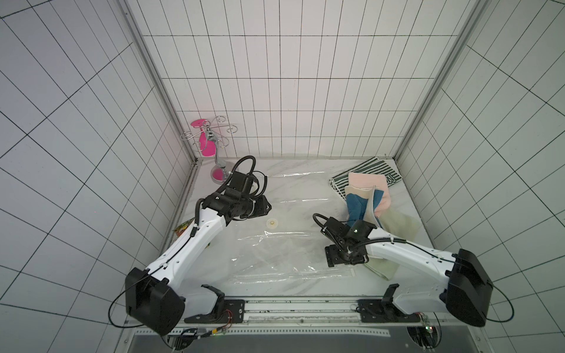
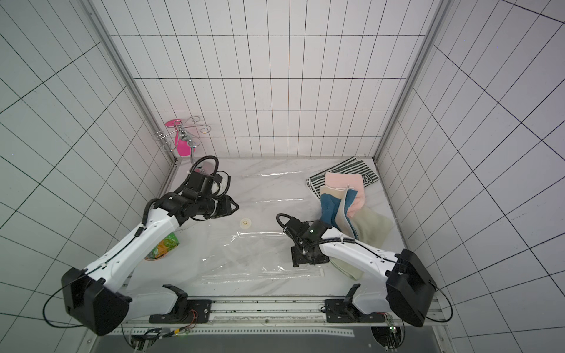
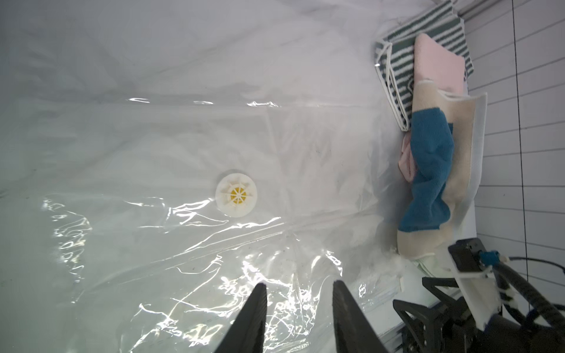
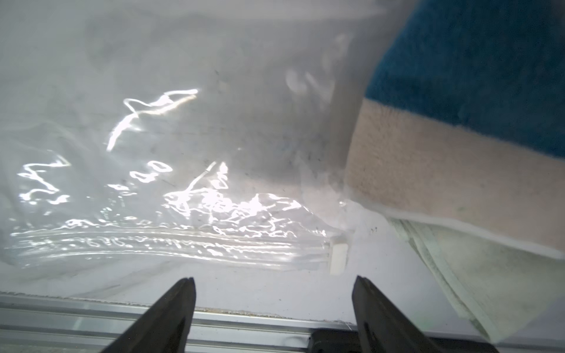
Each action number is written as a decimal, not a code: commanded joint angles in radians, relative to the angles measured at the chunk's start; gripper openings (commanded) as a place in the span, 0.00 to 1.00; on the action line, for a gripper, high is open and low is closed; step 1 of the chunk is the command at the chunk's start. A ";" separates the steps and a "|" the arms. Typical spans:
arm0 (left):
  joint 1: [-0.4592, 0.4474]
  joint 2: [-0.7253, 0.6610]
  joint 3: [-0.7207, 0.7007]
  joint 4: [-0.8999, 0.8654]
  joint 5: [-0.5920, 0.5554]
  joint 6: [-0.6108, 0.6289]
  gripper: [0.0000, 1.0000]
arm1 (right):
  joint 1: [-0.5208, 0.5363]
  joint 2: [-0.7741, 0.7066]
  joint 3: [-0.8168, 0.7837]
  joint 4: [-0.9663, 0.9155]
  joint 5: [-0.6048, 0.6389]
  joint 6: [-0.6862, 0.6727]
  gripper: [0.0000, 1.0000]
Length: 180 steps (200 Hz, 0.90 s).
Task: Place the folded towel into the vacuum bag
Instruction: Open the vacuum bag at the center of the board.
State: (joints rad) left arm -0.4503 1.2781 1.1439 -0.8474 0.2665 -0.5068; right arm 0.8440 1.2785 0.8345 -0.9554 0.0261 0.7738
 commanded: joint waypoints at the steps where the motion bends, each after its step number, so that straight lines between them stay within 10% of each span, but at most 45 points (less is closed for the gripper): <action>1: -0.063 0.018 -0.090 0.042 0.003 -0.032 0.38 | -0.086 -0.108 -0.104 0.064 -0.061 0.129 0.82; 53: -0.141 0.180 -0.216 0.230 -0.009 -0.112 0.35 | -0.322 -0.126 -0.310 0.286 -0.296 0.126 0.80; 134: -0.080 0.427 -0.309 0.385 0.048 -0.153 0.26 | -0.338 -0.252 -0.442 0.915 -0.632 0.369 0.81; 180: -0.065 0.444 -0.342 0.433 0.087 -0.176 0.26 | -0.360 -0.187 -0.355 0.926 -0.649 0.340 0.79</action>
State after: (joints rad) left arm -0.5194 1.6581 0.8417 -0.4179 0.3603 -0.6647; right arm 0.4965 1.0302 0.4362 -0.1257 -0.5667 1.0821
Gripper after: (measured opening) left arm 0.262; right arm 0.795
